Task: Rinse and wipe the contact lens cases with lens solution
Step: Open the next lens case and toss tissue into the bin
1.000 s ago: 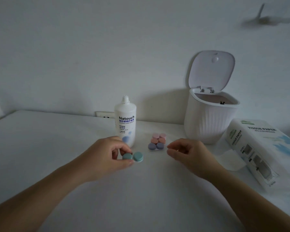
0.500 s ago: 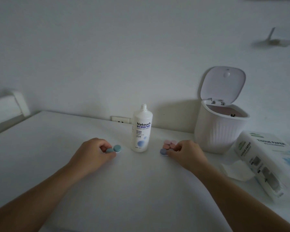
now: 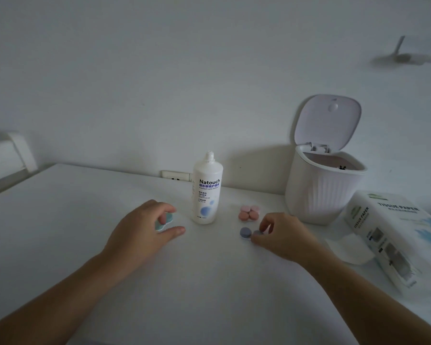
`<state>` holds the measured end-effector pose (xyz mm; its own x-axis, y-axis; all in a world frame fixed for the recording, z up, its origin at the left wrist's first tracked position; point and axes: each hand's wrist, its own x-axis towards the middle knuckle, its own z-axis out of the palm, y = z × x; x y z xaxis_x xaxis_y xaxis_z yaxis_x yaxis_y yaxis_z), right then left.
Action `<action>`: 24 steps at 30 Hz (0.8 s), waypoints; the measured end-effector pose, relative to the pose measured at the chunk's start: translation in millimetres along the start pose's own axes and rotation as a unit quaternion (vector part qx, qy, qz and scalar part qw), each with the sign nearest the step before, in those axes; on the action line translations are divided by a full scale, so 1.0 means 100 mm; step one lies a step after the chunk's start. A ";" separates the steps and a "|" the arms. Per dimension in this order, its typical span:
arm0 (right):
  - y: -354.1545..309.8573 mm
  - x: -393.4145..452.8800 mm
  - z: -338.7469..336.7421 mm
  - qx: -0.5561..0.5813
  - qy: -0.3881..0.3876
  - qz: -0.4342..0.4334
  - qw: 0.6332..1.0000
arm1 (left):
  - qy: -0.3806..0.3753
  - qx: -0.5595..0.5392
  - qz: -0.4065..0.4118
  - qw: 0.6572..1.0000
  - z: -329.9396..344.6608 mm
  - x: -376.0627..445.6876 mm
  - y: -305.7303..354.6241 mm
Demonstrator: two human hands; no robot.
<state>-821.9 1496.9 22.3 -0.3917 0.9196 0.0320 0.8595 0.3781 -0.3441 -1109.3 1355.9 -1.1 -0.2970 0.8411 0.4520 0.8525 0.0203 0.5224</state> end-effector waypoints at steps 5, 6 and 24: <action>0.01 -0.10 -0.02 0.023 -0.009 -0.046 0.999 | -0.102 -0.086 0.092 0.987 0.20 0.04 0.51; 0.03 -0.11 -0.03 0.028 -0.002 -0.048 0.998 | -0.123 -0.099 0.095 0.983 0.27 0.07 0.59; 0.31 -0.31 0.00 0.133 -0.001 -0.189 0.973 | -0.245 -0.147 0.125 0.950 0.90 0.22 0.81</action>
<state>-782.9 1479.7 10.3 -0.6640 0.7198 0.2024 0.5388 0.6483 -0.5380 -1007.7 1424.6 -13.8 0.1955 0.9522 0.2346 0.6924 -0.3034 0.6546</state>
